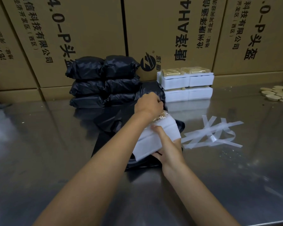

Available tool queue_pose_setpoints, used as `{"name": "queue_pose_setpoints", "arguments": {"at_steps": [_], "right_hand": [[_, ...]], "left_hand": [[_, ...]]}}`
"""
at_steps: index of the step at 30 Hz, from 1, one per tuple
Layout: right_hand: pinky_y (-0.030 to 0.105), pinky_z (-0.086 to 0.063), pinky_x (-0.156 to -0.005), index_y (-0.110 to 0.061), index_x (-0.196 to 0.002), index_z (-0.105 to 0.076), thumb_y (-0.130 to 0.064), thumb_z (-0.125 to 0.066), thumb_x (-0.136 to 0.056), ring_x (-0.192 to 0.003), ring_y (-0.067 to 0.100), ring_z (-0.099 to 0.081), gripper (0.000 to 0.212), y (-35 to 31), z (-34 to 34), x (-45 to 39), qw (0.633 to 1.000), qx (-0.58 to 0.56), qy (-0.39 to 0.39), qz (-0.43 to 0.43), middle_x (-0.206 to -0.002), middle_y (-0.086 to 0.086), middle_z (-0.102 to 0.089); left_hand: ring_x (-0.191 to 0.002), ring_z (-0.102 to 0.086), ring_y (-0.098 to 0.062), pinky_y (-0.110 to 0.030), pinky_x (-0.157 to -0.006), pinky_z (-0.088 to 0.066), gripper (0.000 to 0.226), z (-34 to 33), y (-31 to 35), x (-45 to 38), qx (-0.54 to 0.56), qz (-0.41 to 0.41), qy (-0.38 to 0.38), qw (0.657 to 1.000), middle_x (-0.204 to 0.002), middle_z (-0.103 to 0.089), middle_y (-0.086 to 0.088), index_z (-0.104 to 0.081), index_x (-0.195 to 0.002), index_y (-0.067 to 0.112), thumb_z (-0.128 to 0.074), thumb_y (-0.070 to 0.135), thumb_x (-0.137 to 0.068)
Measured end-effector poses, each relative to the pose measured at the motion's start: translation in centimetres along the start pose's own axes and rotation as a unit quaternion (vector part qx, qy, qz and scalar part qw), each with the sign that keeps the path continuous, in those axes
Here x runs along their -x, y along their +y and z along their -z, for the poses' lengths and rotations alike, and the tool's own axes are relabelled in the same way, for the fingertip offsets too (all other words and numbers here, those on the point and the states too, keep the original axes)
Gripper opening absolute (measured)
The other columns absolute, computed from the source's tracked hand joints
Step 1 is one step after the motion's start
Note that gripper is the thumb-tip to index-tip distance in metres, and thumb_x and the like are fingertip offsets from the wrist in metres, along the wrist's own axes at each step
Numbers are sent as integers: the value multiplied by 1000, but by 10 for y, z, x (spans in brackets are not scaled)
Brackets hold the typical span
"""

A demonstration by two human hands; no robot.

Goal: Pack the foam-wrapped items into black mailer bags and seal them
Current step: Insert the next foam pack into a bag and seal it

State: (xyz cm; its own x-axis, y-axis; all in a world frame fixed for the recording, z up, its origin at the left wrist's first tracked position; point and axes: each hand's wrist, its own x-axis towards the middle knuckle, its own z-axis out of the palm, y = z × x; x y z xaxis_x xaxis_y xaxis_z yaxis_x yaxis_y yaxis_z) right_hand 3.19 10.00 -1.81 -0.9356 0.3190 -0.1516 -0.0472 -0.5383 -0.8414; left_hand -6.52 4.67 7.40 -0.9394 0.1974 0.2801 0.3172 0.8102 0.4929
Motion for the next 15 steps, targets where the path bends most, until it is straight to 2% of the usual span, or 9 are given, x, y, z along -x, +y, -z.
{"name": "queue_pose_setpoints", "arguments": {"at_steps": [2, 4, 6, 7, 10, 12, 13, 15], "right_hand": [[32, -62, -64, -28, -114, -66, -36, -84, -75, -98, 19, -72, 44, -5, 1, -8, 1000, 1, -5, -16, -106, 0, -75], [36, -62, -71, -23, -117, -68, -39, -79, -82, -100, 21, -72, 40, -8, 0, -19, 999, 5, -16, -44, -110, 3, -75], [42, -59, -84, -18, -123, -66, -38, -66, -94, -108, 24, -68, 35, -11, -4, -30, 995, -18, -44, -89, -119, 7, -71], [42, -56, -85, -17, -123, -65, -37, -58, -99, -110, 24, -66, 32, -12, -6, -36, 990, -52, -65, -111, -120, 8, -70], [34, -55, -70, -18, -111, -66, -36, -48, -101, -98, 18, -65, 27, -14, -13, -44, 968, -166, -109, -152, -98, 5, -74], [37, -55, -68, -15, -113, -65, -34, -52, -101, -94, 21, -66, 26, -15, -16, -49, 977, -126, -84, -150, -97, 8, -74], [39, -55, -70, -13, -112, -64, -35, -54, -101, -93, 24, -67, 27, -15, -17, -50, 982, -103, -66, -145, -98, 10, -72], [42, -57, -76, -12, -111, -64, -36, -60, -98, -95, 27, -68, 27, -13, -20, -50, 984, -97, -50, -143, -101, 12, -71]], "left_hand": [[-93, -64, -30, -40, -81, -55, 24, -6, 2, 9, 8, -36, 17, 999, -96, -72, -8, -74, -96, 14, -50, 19, -95], [-96, -64, -28, -43, -84, -53, 25, -10, 0, 20, 30, -85, 35, 995, -100, -73, -5, -74, -102, 17, -50, 19, -96], [-104, -63, -24, -42, -91, -49, 26, -12, -3, 31, 47, -149, 44, 987, -108, -73, -1, -73, -109, 20, -51, 20, -96], [-109, -61, -22, -40, -96, -45, 27, -15, -5, 37, 35, -184, 44, 981, -113, -72, 0, -72, -113, 22, -52, 20, -96], [-127, -47, -13, -31, -101, -25, 31, -21, -22, 52, -32, -221, 97, 970, -135, -60, 10, -65, -125, 33, -51, 27, -98], [-138, -35, -13, -36, -105, -21, 41, -21, -48, 57, -71, -162, 171, 969, -150, -44, 8, -54, -137, 35, -52, 33, -96], [-141, -31, -17, -41, -108, -22, 48, -21, -64, 60, -73, -99, 198, 972, -155, -36, 5, -47, -142, 34, -54, 37, -94], [-138, -32, -27, -49, -108, -29, 57, -21, -89, 65, 8, 50, 190, 980, -152, -31, -2, -37, -146, 32, -51, 47, -92]]}}
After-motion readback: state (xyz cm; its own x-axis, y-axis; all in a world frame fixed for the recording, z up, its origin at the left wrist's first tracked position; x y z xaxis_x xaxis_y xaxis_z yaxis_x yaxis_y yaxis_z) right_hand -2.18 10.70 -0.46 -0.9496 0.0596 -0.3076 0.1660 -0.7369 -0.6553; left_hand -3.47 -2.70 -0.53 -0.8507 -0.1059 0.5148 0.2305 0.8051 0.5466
